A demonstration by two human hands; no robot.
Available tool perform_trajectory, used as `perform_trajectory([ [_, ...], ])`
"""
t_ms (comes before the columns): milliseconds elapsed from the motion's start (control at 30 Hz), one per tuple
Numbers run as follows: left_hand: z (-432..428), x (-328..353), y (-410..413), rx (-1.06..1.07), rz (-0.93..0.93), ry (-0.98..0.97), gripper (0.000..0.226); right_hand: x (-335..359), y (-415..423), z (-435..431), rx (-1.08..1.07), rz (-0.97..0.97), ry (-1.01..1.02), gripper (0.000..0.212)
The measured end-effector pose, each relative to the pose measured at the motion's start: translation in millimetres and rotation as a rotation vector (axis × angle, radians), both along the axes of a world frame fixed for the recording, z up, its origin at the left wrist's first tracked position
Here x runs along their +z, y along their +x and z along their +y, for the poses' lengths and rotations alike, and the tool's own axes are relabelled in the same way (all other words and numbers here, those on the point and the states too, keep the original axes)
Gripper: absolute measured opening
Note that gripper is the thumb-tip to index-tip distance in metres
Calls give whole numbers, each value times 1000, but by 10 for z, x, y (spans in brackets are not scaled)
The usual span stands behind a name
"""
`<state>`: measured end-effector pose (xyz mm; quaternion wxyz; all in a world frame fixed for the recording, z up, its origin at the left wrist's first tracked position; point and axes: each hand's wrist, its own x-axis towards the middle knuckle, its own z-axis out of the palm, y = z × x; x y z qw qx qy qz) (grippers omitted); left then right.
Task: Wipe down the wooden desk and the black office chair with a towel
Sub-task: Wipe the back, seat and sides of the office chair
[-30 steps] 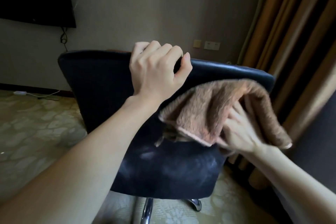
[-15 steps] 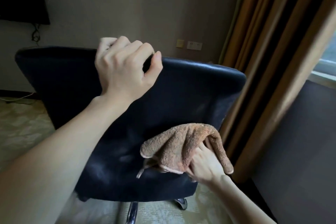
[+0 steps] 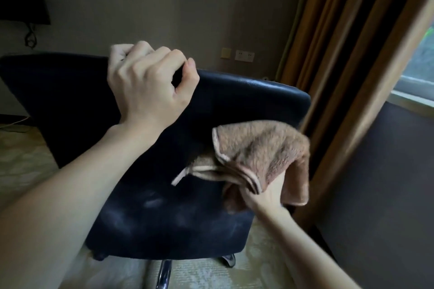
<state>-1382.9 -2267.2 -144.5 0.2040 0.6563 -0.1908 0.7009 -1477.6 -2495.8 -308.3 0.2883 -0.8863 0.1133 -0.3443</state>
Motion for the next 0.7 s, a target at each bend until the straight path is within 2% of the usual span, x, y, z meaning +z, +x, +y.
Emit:
perform_trajectory([
  [67, -54, 18, -22, -10, -3, 12, 42, -234, -67, 119, -1, -2, -134, 35],
  [100, -65, 22, -25, -20, -5, 11, 41, -334, -104, 173, 29, -9, -181, 26],
  [200, -111, 14, -17, -29, -16, 38, 40, -513, -179, 157, 91, 77, -193, 40],
  [267, -122, 18, -8, -27, -13, 43, 39, -521, -186, 68, 83, 233, -162, 51],
  [333, -134, 11, 2, -32, -12, 42, 40, -402, -144, -39, -11, 431, -201, 94],
  [367, -141, 10, -2, -27, -13, 37, 40, -295, -129, -92, -22, 451, -168, 100],
  [467, -161, -18, 21, -20, -29, 29, 39, 106, -129, -162, -63, 270, -61, 63],
  [567, -150, -7, 32, -1, -39, 24, 39, 349, -91, -238, -86, 24, -49, 46],
  [633, -168, -38, 25, 2, -52, 25, 40, 419, -83, -233, -114, -74, -4, 66],
  [667, -180, -60, 40, 21, -43, 14, 41, 458, -52, -196, -135, -147, 86, 73],
  [700, -170, -60, 66, 33, -62, 24, 41, 472, 0, -162, -138, -223, 169, 72],
])
